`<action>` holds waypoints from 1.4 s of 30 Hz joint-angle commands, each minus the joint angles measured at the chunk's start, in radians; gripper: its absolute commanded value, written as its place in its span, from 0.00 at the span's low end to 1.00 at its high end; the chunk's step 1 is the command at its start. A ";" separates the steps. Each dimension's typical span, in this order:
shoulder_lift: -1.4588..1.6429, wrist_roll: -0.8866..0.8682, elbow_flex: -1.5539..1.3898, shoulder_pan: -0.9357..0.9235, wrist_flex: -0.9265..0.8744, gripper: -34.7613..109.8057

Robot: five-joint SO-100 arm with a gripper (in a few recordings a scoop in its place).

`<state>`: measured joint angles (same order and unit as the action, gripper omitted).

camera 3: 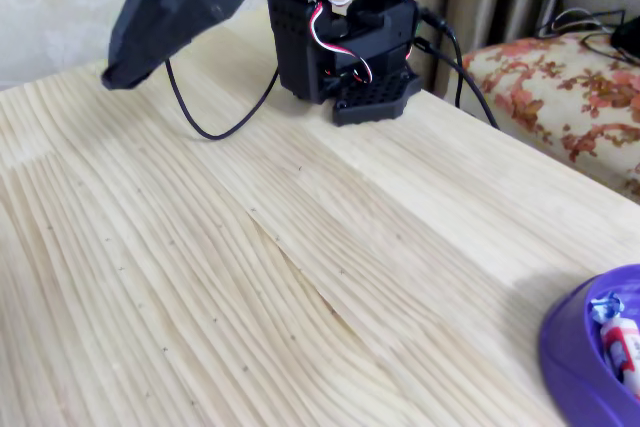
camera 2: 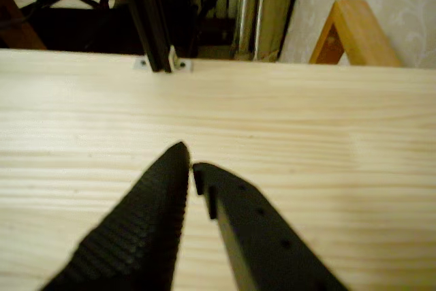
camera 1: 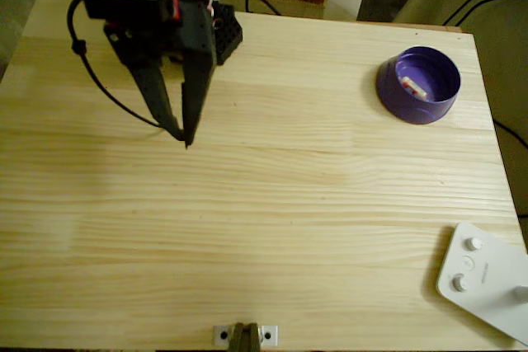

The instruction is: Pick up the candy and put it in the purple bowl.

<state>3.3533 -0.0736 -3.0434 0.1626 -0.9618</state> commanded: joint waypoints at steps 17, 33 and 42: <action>0.098 -0.011 -0.077 -0.012 -0.092 0.24; 0.098 -0.011 -0.078 -0.011 -0.092 0.24; 0.098 -0.011 -0.078 -0.011 -0.092 0.24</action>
<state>3.3778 -0.0736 -3.1247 0.1457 -1.0446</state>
